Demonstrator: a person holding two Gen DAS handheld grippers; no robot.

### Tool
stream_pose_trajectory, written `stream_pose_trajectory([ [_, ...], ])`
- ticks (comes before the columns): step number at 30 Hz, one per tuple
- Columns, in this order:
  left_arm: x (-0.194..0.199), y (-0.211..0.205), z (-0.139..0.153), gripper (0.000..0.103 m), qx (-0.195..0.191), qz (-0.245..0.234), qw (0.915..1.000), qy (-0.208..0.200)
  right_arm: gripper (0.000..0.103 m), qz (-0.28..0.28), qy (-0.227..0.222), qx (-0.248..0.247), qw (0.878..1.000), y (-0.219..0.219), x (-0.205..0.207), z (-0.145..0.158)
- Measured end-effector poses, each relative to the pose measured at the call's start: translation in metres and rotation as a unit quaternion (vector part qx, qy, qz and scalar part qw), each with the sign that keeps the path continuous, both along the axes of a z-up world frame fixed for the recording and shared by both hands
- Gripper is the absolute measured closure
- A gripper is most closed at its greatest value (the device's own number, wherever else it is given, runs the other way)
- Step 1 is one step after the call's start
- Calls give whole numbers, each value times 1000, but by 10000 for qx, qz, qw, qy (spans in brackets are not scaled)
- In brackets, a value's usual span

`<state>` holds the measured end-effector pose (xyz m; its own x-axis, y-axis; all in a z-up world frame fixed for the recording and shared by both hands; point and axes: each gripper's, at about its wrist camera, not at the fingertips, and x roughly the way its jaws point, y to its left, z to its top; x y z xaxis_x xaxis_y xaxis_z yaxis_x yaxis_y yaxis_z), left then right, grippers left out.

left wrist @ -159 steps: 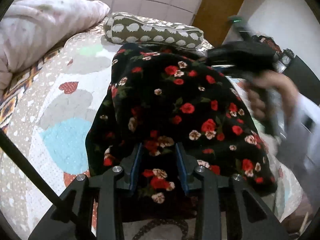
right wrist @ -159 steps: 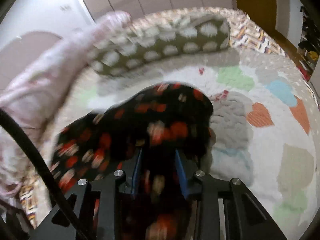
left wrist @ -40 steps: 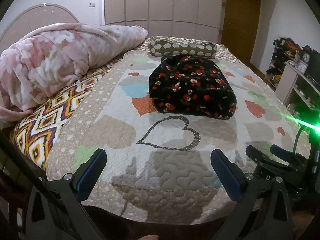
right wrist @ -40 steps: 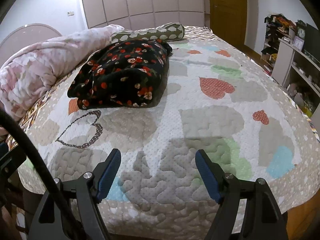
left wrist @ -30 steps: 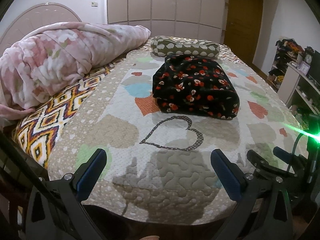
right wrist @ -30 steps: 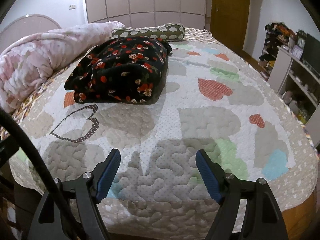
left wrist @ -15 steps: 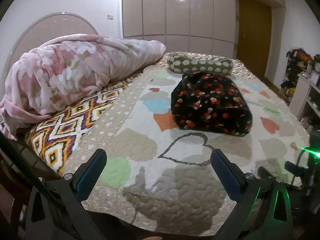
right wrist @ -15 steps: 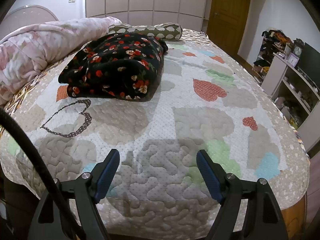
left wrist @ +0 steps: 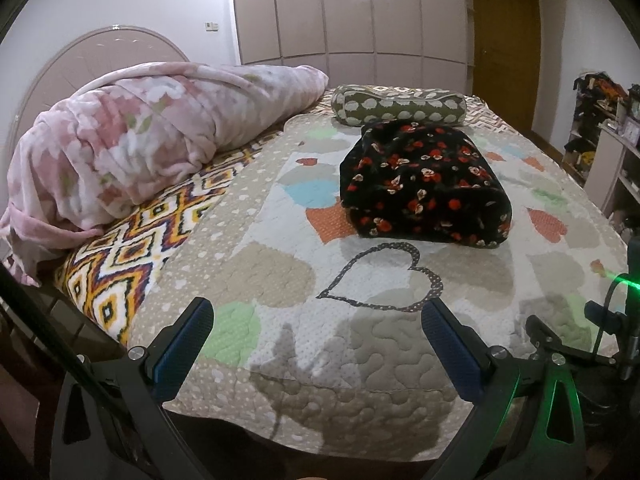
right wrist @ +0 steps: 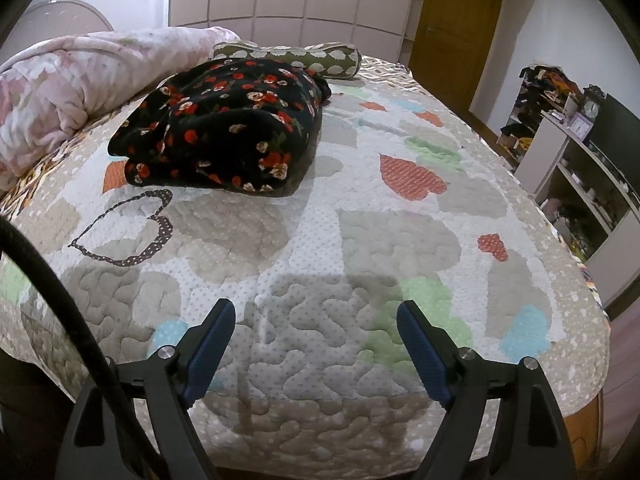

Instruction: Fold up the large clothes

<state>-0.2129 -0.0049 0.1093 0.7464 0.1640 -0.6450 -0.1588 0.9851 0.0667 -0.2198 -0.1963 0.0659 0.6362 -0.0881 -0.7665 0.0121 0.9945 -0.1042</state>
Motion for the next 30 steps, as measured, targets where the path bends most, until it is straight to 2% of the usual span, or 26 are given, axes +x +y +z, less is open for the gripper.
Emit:
stream_pose_trajectory([
  [21,3,-8,-10,0,-11,-228,9994,254,16,33,50,23,10000,2,0,-1],
  [30,5,-9,-15,0,-156,-331,9985,400,16,19,80,67,9999,2,0,-3],
])
